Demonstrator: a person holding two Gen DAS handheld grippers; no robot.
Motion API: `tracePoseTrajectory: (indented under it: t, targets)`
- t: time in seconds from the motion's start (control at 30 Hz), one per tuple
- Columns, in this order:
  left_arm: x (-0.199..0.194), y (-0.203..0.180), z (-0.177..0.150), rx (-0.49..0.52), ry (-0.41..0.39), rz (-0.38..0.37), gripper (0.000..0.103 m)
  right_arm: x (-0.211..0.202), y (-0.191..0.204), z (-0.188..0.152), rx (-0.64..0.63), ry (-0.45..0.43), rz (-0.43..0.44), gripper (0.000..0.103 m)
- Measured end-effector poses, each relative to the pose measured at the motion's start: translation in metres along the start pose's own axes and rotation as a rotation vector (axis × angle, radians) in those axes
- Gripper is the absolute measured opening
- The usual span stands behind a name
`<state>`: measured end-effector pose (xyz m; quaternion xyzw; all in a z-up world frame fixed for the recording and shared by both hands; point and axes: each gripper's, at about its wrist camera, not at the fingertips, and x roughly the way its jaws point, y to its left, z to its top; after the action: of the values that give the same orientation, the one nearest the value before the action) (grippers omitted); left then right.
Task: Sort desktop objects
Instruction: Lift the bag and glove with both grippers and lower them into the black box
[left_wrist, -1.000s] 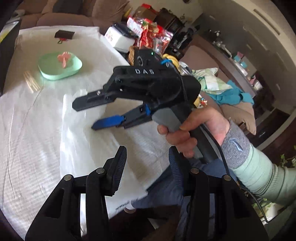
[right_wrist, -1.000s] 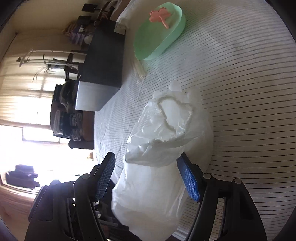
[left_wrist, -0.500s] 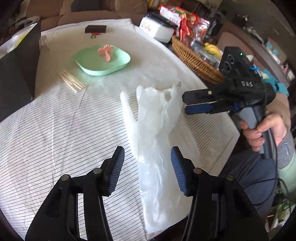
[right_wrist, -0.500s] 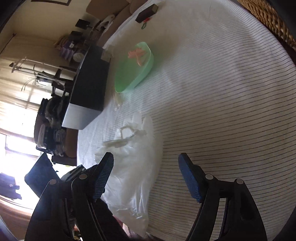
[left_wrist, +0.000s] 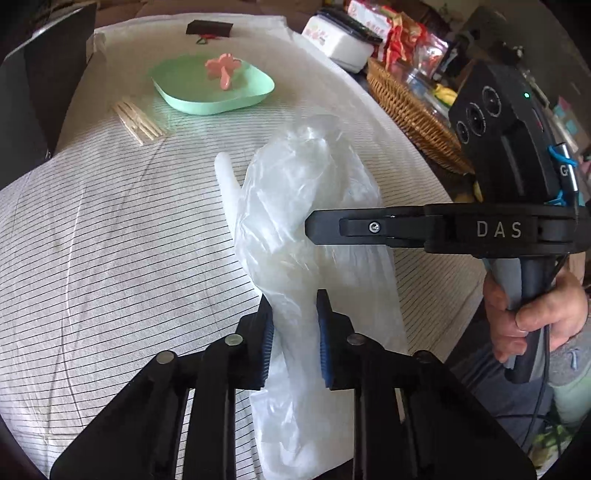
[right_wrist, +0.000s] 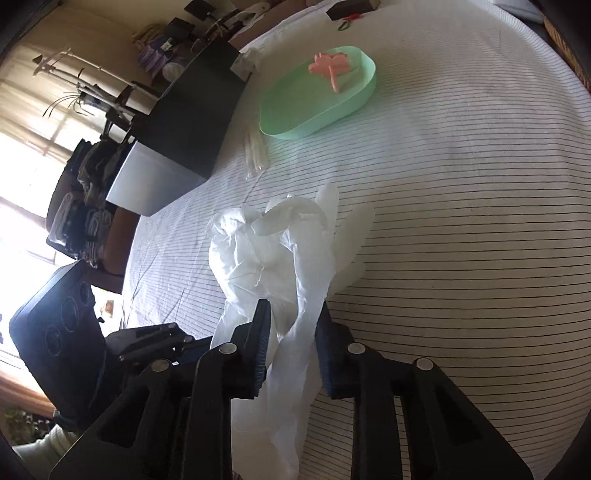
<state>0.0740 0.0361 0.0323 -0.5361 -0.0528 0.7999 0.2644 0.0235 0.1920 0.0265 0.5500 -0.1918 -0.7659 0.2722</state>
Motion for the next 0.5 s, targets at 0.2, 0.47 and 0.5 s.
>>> tracePoseTrajectory:
  t: [0.2, 0.47, 0.5]
  targets:
    - [-0.054, -0.018, 0.017, 0.033, -0.116, -0.038, 0.009, -0.039, 0.039, 0.012, -0.034, -0.1, 0.074, 0.017]
    - [-0.173, 0.028, 0.091, 0.032, -0.305, -0.012, 0.009, -0.058, 0.164, 0.102, -0.207, -0.158, 0.168, 0.017]
    - [-0.189, 0.039, 0.101, 0.026, -0.326, -0.002, 0.009, -0.056, 0.18, 0.118, -0.228, -0.165, 0.177, 0.017]
